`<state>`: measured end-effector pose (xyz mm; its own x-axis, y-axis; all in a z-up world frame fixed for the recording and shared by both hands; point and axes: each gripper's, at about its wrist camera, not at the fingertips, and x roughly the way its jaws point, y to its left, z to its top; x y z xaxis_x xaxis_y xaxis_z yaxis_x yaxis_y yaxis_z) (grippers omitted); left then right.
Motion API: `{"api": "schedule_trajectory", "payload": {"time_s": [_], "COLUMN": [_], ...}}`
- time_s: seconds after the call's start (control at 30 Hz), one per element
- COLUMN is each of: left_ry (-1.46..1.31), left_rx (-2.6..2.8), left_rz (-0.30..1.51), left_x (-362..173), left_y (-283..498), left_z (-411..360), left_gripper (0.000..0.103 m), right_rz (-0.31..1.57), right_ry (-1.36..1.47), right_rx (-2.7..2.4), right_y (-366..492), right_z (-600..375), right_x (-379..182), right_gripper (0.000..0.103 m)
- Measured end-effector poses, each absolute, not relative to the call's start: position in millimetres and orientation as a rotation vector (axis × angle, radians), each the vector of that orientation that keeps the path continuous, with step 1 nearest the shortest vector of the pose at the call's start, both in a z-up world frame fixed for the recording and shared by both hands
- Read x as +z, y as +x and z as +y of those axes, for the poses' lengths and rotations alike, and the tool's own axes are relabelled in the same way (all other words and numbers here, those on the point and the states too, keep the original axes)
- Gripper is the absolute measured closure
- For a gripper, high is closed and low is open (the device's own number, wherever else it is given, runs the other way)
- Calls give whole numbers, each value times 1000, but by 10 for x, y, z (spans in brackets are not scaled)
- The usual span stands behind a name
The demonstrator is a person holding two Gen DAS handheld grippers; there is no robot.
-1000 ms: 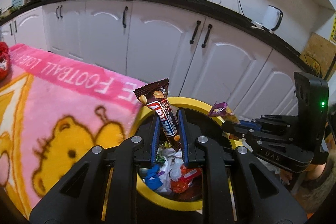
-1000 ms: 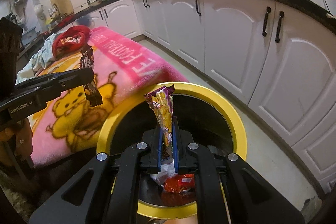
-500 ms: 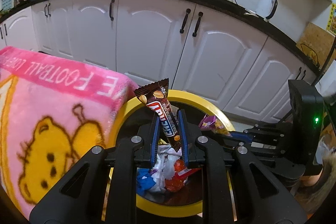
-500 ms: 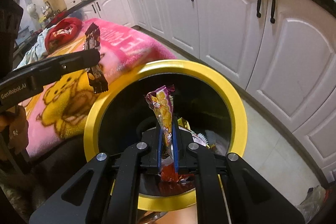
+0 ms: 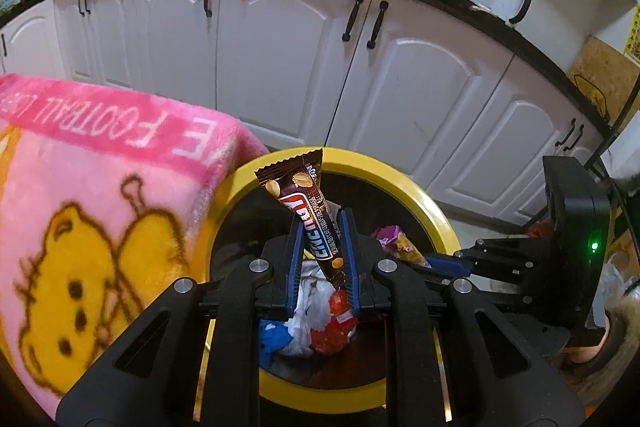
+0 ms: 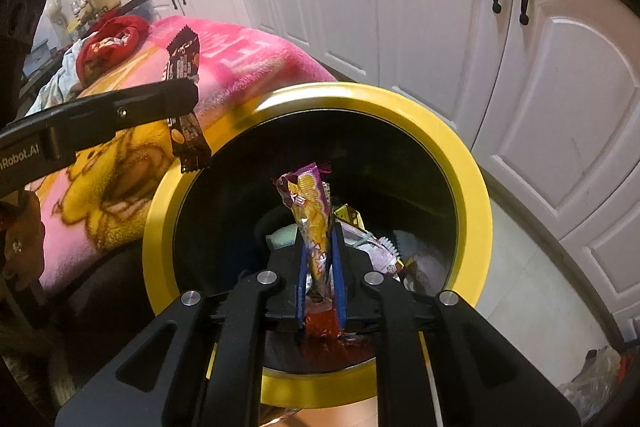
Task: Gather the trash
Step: 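Open both tools to drop the candy bar and wrapper into the bin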
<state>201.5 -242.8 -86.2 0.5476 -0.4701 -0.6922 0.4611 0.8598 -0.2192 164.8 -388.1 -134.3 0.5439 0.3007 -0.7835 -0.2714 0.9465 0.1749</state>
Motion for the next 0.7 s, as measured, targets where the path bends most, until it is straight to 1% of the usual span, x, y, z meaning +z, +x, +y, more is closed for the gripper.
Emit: {"api": "schedule_trajectory", "payload": {"time_s": [0.17,0.27,0.3,0.37,0.57,0.6,0.63,0.7], "left_ry": [-10,-8,-5,-10,-14,-14,-14,-19], "left_rx": [-556,-551,-546,-542,-526,-522,-519,-514], "left_rz": [864,881,882,883,891,892,892,893], "left_x": [-963,-1000,-1001,-1001,-1005,-1003,-1002,-990], "left_y": [2056,2065,2068,2074,2074,2073,2065,2068], "left_z": [-2445,-2446,-2441,-2425,-2360,-2350,-2337,-2316], "left_gripper": [90,89,83,77,69,64,62,61], "right_rz": [944,943,943,942,944,943,943,943], "right_ry": [33,31,32,34,38,38,39,39], "right_rx": [328,320,318,315,302,299,297,293], "right_y": [1658,1664,1670,1669,1669,1668,1667,1668], "right_z": [-3872,-3875,-3878,-3890,-3926,-3932,-3935,-3947], "right_x": [-1383,-1384,-1381,-1381,-1381,-1378,-1376,-1369], "right_gripper": [88,86,86,84,78,78,77,74]}}
